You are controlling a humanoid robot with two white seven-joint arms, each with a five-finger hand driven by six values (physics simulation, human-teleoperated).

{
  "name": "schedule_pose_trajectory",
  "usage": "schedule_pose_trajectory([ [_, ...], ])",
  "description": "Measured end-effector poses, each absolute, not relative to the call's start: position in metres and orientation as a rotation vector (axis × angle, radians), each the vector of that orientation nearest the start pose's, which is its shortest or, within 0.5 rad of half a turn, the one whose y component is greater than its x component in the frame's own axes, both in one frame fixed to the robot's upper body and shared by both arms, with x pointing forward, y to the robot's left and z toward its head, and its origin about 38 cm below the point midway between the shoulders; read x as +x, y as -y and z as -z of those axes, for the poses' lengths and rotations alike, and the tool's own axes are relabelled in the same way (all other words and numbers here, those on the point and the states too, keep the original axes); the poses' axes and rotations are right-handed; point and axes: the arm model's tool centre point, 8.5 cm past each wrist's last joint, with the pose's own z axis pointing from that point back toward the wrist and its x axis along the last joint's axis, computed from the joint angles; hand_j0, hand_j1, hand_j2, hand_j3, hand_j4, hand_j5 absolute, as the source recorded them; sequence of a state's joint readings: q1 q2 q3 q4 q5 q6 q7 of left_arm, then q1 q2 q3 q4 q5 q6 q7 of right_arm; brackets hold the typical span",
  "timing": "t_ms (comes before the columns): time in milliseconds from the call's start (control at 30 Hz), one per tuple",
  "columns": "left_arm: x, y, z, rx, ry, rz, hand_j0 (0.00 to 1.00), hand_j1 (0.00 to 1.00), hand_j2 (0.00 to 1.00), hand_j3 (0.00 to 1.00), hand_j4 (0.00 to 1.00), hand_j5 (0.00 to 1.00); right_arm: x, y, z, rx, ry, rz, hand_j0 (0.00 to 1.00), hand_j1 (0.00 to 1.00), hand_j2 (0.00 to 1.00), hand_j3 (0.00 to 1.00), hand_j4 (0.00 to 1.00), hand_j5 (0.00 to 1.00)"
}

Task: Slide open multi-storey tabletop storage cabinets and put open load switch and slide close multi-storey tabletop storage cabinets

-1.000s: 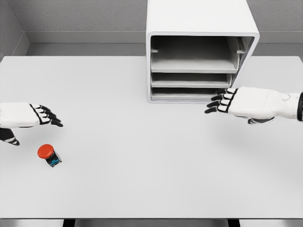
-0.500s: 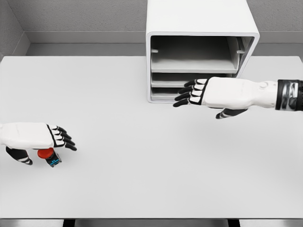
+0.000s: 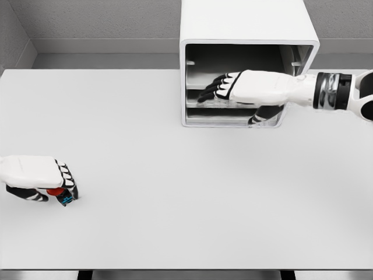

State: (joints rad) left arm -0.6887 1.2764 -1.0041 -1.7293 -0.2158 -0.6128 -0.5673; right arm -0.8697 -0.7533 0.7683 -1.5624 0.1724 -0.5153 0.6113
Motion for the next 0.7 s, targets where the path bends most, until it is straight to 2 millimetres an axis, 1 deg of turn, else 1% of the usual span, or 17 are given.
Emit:
schedule_pose_trajectory([
  [133, 0.332, -0.357, -0.200, 0.110, 1.002, 2.352, 0.35, 0.35, 0.35, 0.35, 0.35, 0.35, 0.452, 0.225, -0.278, 0.318, -2.175, 2.890, 1.00, 1.00, 1.00, 1.00, 1.00, 1.00],
  [200, 0.332, -0.356, -0.201, 0.112, 1.005, 2.352, 0.33, 0.33, 0.33, 0.33, 0.33, 0.33, 0.459, 0.230, -0.278, 0.322, -2.208, 2.899, 1.00, 1.00, 1.00, 1.00, 1.00, 1.00],
  [267, 0.333, -0.356, -0.203, 0.117, 1.010, 2.354, 0.33, 0.33, 0.33, 0.33, 0.33, 0.33, 0.466, 0.235, -0.274, 0.323, -2.236, 2.918, 1.00, 1.00, 1.00, 1.00, 1.00, 1.00],
  [333, 0.336, -0.354, -0.209, 0.135, 1.024, 2.359, 0.33, 0.33, 0.33, 0.33, 0.33, 0.33, 0.472, 0.237, -0.275, 0.334, -2.260, 2.921, 1.00, 1.00, 1.00, 1.00, 1.00, 1.00],
  [367, 0.338, -0.353, -0.214, 0.148, 1.034, 2.363, 0.33, 0.33, 0.33, 0.33, 0.33, 0.33, 0.474, 0.238, -0.273, 0.328, -2.271, 2.927, 1.00, 1.00, 1.00, 1.00, 1.00, 1.00],
  [400, 0.342, -0.350, -0.222, 0.174, 1.052, 2.370, 0.33, 0.33, 0.33, 0.33, 0.33, 0.33, 0.476, 0.237, -0.271, 0.320, -2.280, 2.932, 1.00, 1.00, 1.00, 1.00, 1.00, 1.00],
  [467, 0.348, -0.345, -0.234, 0.206, 1.081, 2.386, 0.33, 0.33, 0.33, 0.33, 0.33, 0.33, 0.480, 0.233, -0.271, 0.314, -2.281, 2.936, 1.00, 1.00, 1.00, 1.00, 1.00, 1.00],
  [533, 0.353, -0.336, -0.241, 0.222, 1.119, 2.395, 0.33, 0.33, 0.33, 0.33, 0.33, 0.33, 0.484, 0.228, -0.267, 0.295, -2.276, 2.951, 1.00, 1.00, 1.00, 1.00, 1.00, 1.00],
  [567, 0.354, -0.332, -0.242, 0.220, 1.132, 2.397, 0.33, 0.33, 0.33, 0.33, 0.33, 0.33, 0.485, 0.227, -0.264, 0.288, -2.276, 2.959, 1.00, 1.00, 1.00, 1.00, 1.00, 1.00],
  [633, 0.359, -0.326, -0.251, 0.241, 1.164, 2.404, 0.33, 0.33, 0.33, 0.33, 0.33, 0.33, 0.489, 0.227, -0.261, 0.284, -2.281, 2.973, 1.00, 1.00, 1.00, 1.00, 1.00, 1.00],
  [700, 0.361, -0.321, -0.253, 0.242, 1.185, 2.407, 0.33, 0.33, 0.33, 0.33, 0.33, 0.33, 0.493, 0.228, -0.257, 0.279, -2.289, 2.987, 1.00, 1.00, 1.00, 1.00, 1.00, 1.00],
])
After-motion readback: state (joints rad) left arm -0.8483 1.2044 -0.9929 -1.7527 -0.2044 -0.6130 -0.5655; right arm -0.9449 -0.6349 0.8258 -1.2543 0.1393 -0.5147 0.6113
